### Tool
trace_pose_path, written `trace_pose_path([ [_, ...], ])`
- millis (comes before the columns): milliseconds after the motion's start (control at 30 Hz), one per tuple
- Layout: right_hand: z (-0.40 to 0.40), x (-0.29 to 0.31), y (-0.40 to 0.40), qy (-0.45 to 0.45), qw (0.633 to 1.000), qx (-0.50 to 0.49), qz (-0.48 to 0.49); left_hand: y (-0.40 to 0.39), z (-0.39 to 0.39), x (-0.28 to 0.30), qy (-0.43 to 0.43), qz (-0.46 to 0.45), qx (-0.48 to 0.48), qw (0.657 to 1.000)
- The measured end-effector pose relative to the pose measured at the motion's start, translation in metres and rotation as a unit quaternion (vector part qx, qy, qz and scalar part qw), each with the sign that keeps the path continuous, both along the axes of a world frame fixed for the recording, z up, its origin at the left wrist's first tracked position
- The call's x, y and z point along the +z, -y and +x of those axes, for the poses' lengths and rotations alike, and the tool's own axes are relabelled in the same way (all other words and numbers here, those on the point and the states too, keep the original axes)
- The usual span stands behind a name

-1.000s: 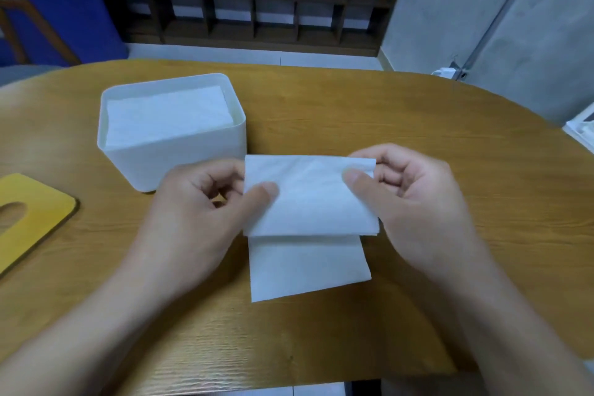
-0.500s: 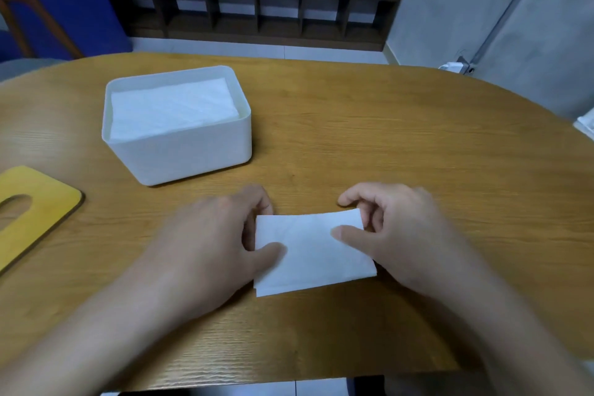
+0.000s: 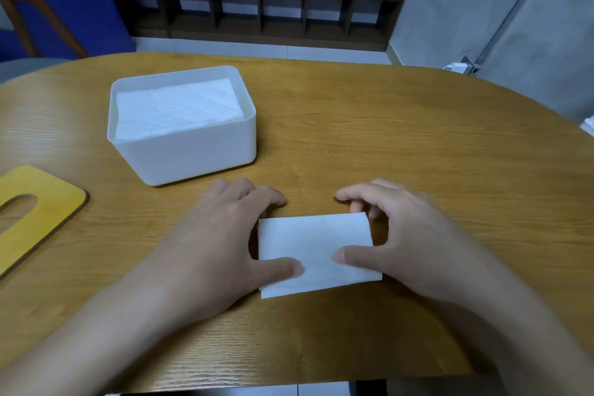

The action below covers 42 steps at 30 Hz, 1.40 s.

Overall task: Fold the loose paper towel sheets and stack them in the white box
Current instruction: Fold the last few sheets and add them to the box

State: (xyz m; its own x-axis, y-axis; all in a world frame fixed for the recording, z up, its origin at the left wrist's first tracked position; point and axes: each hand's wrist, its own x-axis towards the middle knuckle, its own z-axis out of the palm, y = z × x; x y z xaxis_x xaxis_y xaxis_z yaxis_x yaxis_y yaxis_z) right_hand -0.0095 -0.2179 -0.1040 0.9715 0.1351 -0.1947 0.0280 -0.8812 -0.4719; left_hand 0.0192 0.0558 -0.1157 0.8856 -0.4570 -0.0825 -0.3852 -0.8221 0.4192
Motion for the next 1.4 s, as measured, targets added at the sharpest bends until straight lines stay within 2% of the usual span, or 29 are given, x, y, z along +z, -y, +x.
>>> trace_pose_path([
  [100,0.0,-0.002,-0.002,-0.028,0.999,-0.006,0.017,0.002,0.0,0.001,-0.017,-0.007,0.005,1.0],
  [200,0.001,-0.004,-0.005,-0.015,0.998,0.012,0.056,0.002,0.0,0.002,-0.039,-0.03,0.013,0.999],
  [300,0.0,-0.001,-0.009,0.003,0.99,0.011,0.14,0.0,0.007,-0.001,-0.057,-0.117,0.037,0.991],
  [367,0.002,0.0,-0.012,0.022,0.975,-0.025,0.221,0.004,0.012,-0.002,-0.082,-0.259,0.076,0.959],
  [400,0.004,-0.001,-0.015,0.036,0.961,-0.049,0.269,0.007,0.013,0.0,-0.106,-0.353,0.095,0.925],
  [467,0.008,-0.001,-0.023,0.066,0.915,-0.099,0.385,0.013,0.013,0.003,-0.122,-0.479,0.112,0.862],
  [500,0.011,-0.002,-0.027,0.082,0.885,-0.118,0.442,0.016,0.013,0.005,-0.095,-0.5,0.108,0.854],
  [567,0.016,-0.006,-0.036,0.115,0.842,-0.143,0.507,0.02,0.018,0.002,-0.031,-0.5,0.099,0.86],
  [633,0.021,-0.014,-0.047,0.137,0.829,-0.151,0.521,0.023,0.024,-0.005,-0.011,-0.509,0.111,0.854],
  [800,0.028,-0.035,-0.063,0.148,0.833,-0.164,0.507,0.026,0.03,-0.024,-0.006,-0.511,0.143,0.848],
  [900,0.03,-0.037,-0.063,0.156,0.848,-0.15,0.485,0.025,0.027,-0.031,0.016,-0.481,0.164,0.861],
  [1100,0.031,-0.037,-0.071,0.168,0.871,-0.142,0.44,0.027,0.028,-0.031,0.024,-0.487,0.173,0.856],
  [1233,0.03,-0.036,-0.072,0.185,0.867,-0.145,0.44,0.03,0.025,-0.031,0.03,-0.491,0.17,0.854],
  [1400,0.031,-0.04,-0.07,0.151,0.874,-0.155,0.435,0.026,0.025,-0.034,0.026,-0.478,0.184,0.859],
])
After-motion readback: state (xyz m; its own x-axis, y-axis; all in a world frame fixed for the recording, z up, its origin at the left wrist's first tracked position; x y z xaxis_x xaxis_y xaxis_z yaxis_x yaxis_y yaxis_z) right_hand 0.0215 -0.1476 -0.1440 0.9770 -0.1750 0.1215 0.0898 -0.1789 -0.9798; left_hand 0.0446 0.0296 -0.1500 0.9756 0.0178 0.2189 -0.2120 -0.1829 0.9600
